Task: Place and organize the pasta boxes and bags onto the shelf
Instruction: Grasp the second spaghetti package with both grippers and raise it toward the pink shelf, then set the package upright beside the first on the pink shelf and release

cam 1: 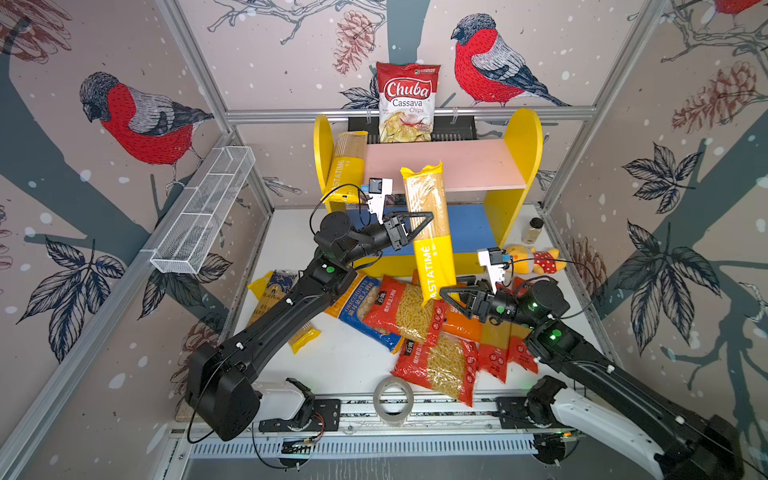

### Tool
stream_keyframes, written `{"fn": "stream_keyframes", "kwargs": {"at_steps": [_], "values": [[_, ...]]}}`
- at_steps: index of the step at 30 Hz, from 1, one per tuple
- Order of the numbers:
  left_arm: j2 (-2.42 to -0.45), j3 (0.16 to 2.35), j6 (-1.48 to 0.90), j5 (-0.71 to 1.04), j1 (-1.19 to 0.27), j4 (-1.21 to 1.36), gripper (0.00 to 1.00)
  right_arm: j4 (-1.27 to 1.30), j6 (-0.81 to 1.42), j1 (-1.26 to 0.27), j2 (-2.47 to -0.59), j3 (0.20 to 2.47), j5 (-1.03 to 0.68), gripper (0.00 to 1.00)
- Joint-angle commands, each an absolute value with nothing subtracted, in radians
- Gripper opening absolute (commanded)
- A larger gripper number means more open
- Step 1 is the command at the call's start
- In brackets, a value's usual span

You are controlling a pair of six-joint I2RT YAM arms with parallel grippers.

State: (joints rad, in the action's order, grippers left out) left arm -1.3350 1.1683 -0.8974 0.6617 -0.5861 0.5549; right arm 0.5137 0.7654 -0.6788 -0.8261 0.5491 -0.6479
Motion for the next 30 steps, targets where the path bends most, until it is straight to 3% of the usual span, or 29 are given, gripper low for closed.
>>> {"fn": "stream_keyframes", "kwargs": {"at_steps": [1,5,10,12,15,20,25,30], "values": [[-1.336,1.194,-0.937,0.656,-0.575,0.642,0.04,0.62,0.799,-0.679,-0.842,0.57,-0.629,0.57],[-1.36,1.251,-0.94,0.644,-0.544,0.583,0.09,0.635,0.808,-0.677,-0.857,0.598,-0.598,0.33],[-1.395,1.347,-0.912,0.643,-0.522,0.483,0.18,0.686,0.823,-0.675,-0.924,0.675,-0.576,0.21],[-1.414,1.405,-0.901,0.641,-0.505,0.421,0.27,0.72,0.838,-0.675,-0.965,0.725,-0.568,0.17],[-1.432,1.474,-0.891,0.622,-0.469,0.341,0.44,0.76,0.862,-0.671,-1.032,0.812,-0.564,0.13],[-1.402,1.501,-0.877,0.578,-0.427,0.264,0.63,0.807,0.944,-0.669,-1.143,0.973,-0.536,0.11],[-1.327,1.481,-0.785,0.456,-0.411,0.109,0.67,0.801,1.049,-0.673,-1.233,1.1,-0.443,0.1],[-1.177,1.396,-0.656,0.249,-0.411,-0.022,0.67,0.622,1.101,-0.681,-1.332,1.256,-0.377,0.06]]}}
